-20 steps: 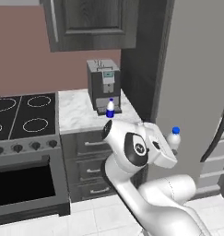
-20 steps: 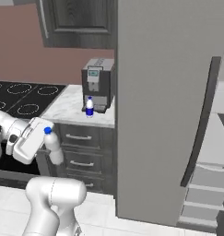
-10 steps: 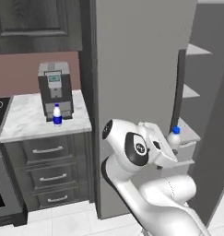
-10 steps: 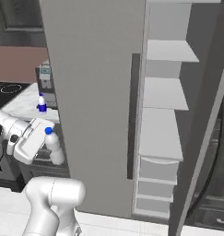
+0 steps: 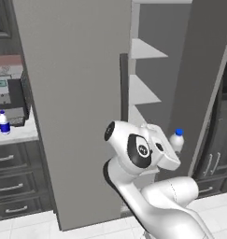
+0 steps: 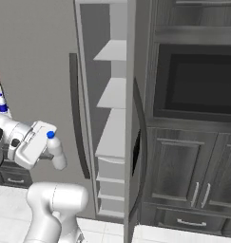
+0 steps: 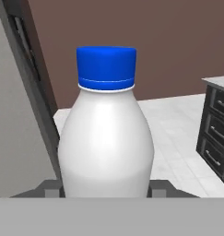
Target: Take the bottled waters from the counter and place them in the freezer to freeze. Close the freezer door after placing the bottles.
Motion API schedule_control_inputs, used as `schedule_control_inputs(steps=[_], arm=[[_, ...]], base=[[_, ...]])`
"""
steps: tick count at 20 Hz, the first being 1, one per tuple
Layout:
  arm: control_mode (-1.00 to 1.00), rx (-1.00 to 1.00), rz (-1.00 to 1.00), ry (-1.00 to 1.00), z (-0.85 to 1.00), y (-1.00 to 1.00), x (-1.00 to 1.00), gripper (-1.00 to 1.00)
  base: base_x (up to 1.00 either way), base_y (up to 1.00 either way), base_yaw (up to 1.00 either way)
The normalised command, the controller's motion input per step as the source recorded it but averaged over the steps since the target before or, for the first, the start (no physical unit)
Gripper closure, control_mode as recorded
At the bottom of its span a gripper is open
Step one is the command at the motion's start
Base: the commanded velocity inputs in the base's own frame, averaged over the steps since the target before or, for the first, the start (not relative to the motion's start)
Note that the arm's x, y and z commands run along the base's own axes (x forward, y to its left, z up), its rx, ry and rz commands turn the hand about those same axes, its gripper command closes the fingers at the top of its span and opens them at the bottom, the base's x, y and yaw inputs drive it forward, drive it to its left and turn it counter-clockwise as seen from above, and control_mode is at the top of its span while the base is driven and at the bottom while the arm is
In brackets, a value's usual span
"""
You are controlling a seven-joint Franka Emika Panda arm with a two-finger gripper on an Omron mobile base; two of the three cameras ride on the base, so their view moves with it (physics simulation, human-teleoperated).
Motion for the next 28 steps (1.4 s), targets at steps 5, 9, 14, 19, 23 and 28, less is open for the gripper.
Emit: schedule_control_inputs(steps=[5, 9, 14, 19, 23, 28], arm=[[1.0, 0.0, 0.0, 0.0, 0.0, 0.0, 0.0, 1.0], [1.0, 0.0, 0.0, 0.0, 0.0, 0.0, 0.0, 1.0], [1.0, 0.0, 0.0, 0.0, 0.0, 0.0, 0.0, 1.0], [1.0, 0.0, 0.0, 0.0, 0.0, 0.0, 0.0, 1.0], [1.0, 0.0, 0.0, 0.0, 0.0, 0.0, 0.0, 1.0], [1.0, 0.0, 0.0, 0.0, 0.0, 0.0, 0.0, 1.0]], base=[[0.0, -0.41, -0.01], [0.02, -0.22, 0.0], [0.12, 0.03, 0.0], [0.24, 0.1, 0.0], [0.23, 0.11, 0.0], [0.31, 0.15, 0.0]])
